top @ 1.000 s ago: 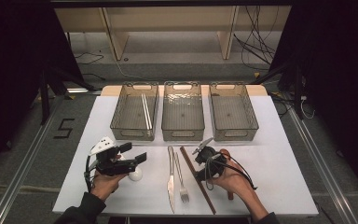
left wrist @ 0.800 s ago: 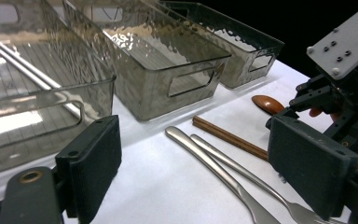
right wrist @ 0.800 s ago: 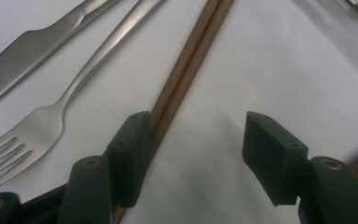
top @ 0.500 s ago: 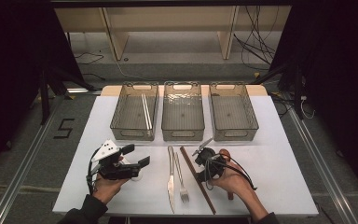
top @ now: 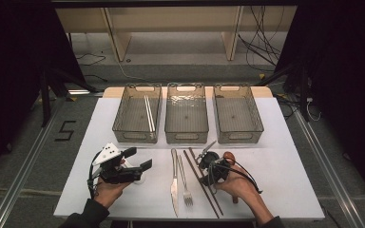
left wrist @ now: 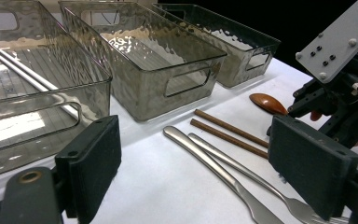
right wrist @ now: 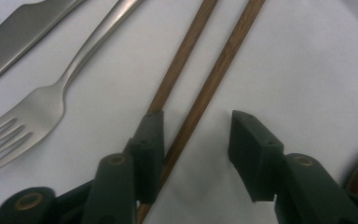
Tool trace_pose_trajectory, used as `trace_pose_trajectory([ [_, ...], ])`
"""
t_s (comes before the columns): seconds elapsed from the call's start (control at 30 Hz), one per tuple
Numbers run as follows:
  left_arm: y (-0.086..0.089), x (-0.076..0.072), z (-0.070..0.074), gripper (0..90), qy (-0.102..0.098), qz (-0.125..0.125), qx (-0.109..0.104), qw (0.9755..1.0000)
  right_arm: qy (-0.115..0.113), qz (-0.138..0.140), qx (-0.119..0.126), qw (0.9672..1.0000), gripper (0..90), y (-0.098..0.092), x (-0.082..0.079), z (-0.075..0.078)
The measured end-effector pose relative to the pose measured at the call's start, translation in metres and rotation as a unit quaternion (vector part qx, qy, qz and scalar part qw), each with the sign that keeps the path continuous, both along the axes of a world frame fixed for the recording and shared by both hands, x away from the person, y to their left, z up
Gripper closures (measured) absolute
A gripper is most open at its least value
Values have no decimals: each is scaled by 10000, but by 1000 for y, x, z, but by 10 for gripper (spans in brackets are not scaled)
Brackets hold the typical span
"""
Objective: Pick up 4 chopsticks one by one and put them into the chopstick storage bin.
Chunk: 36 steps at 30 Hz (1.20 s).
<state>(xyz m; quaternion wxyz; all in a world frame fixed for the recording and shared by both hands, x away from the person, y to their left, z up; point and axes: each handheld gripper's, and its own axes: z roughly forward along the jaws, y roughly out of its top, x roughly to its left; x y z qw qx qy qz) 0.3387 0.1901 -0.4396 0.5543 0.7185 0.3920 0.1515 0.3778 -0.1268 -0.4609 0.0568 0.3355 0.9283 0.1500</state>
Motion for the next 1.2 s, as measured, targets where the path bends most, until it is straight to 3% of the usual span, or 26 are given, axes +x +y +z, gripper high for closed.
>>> trace_pose_trajectory([
  [0.23,-1,0,-1,171,8,-10,5,10000,194,101,-197,9996,686,-2,1,3],
  [0.47,-2,0,-1,172,19,-24,26,10000,313,1,-341,9989,692,2,4,3],
  [0.6,-2,0,-2,172,19,-46,38,10000,311,79,-428,9986,739,5,3,4],
  [1.2,-4,1,-3,173,65,-92,72,9999,508,-181,-234,9983,831,3,7,4],
])
